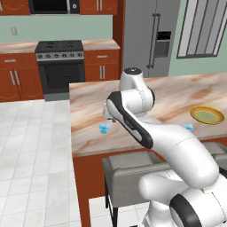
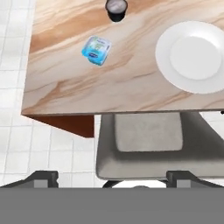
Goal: Place two yogurt containers on each plate.
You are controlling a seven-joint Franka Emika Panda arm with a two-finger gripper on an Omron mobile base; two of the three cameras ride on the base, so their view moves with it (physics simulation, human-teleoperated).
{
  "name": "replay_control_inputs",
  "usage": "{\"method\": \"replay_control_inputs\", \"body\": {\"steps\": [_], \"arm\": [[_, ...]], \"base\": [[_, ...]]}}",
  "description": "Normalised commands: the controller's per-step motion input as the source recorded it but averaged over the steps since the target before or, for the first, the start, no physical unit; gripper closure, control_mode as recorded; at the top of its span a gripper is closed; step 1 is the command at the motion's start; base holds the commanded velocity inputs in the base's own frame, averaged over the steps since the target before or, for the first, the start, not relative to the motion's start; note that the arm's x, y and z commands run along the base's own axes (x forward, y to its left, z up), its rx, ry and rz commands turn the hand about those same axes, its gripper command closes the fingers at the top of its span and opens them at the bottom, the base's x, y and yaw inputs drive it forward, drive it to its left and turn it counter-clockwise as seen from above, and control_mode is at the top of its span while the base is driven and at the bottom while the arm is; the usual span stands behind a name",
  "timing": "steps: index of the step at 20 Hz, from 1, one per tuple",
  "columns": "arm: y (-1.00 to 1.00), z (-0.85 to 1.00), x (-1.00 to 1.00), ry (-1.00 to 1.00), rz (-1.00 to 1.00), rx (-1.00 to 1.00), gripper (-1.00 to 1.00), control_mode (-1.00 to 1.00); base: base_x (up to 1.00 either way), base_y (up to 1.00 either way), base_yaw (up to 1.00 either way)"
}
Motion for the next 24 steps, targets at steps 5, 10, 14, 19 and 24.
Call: {"method": "replay_control_inputs", "body": {"steps": [5, 10, 14, 19, 24], "arm": [[0.01, -0.44, 0.01, 0.0, -0.2, 0.06, -1.0, -1.0], [-0.01, -0.32, 0.09, 0.0, -0.07, 0.06, -1.0, -1.0], [0.0, -0.2, 0.31, 0.02, -0.03, 0.11, -1.0, -1.0], [0.02, -0.17, 0.51, 0.13, 0.0, 0.06, -1.0, -1.0], [0.02, -0.21, 0.55, 0.1, 0.0, 0.0, -1.0, -1.0]], "base": [[0.0, 0.0, 0.0], [0.0, 0.0, 0.0], [0.0, 0.0, 0.0], [0.0, 0.0, 0.0], [0.0, 0.0, 0.0]]}}
